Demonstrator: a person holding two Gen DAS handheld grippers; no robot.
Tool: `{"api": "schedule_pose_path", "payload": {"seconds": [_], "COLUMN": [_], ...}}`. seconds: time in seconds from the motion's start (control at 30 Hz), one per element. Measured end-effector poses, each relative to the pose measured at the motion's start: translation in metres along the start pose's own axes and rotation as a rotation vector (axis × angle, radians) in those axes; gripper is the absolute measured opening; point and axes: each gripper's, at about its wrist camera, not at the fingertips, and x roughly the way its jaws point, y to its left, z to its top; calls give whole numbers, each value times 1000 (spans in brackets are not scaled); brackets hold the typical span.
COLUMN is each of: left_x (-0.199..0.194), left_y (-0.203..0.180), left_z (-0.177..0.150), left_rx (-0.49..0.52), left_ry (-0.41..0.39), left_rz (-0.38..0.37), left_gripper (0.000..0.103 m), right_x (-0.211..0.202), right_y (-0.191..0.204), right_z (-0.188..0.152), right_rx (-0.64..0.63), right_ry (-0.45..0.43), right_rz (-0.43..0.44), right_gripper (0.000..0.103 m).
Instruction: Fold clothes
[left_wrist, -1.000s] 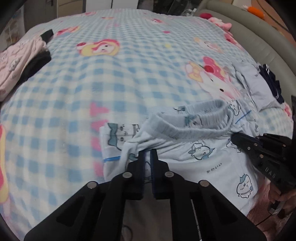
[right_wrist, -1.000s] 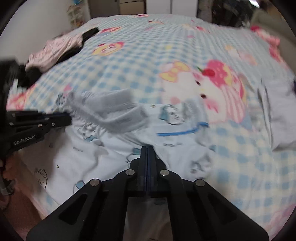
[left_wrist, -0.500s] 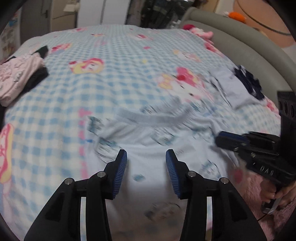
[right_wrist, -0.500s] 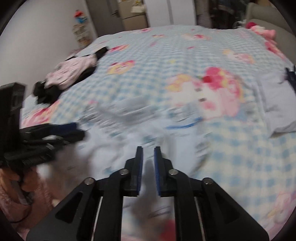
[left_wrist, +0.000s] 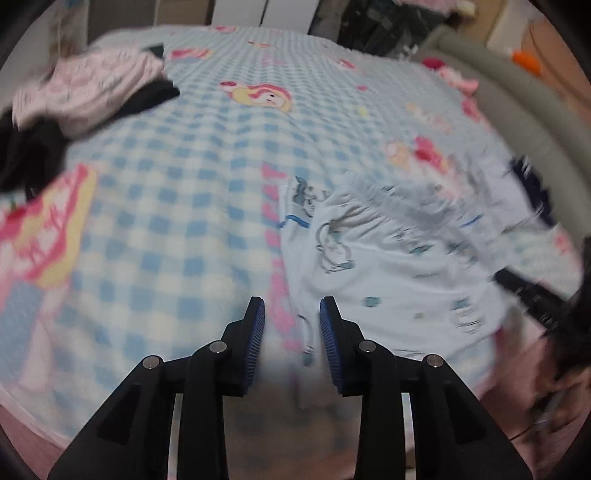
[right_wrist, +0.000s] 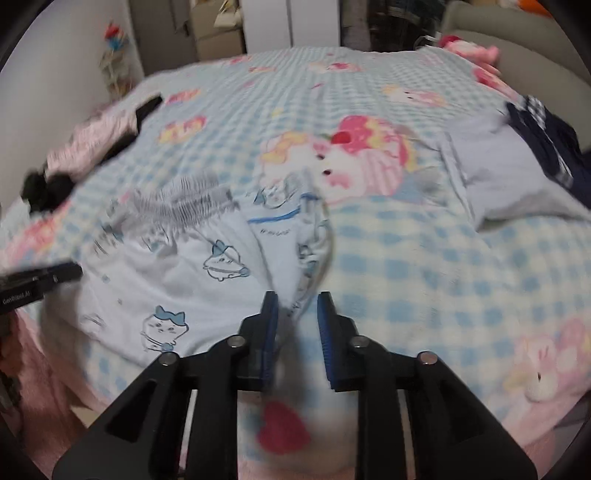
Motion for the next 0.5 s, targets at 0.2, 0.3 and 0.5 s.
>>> {"api": "schedule_pose_path", "payload": {"seconds": [0.2,0.3,0.5], "left_x": [-6,-7,9], "left_y": [-41,-64,-106], "left_z": [-24,-28,-27], "left_rx": [80,137,243], "left_ry": [-28,-52,-6], "left_rz": [-76,-73,-126], "left_gripper": [35,35,35], "right_x": [-25,-22,-11], "right_y": [9,22,10], "right_z": [-17,-28,-44], "right_rx": [27,-2,62], "right_ry": [-2,20,89], "right_rz": [153,135,126], "right_gripper": [24,25,26]}}
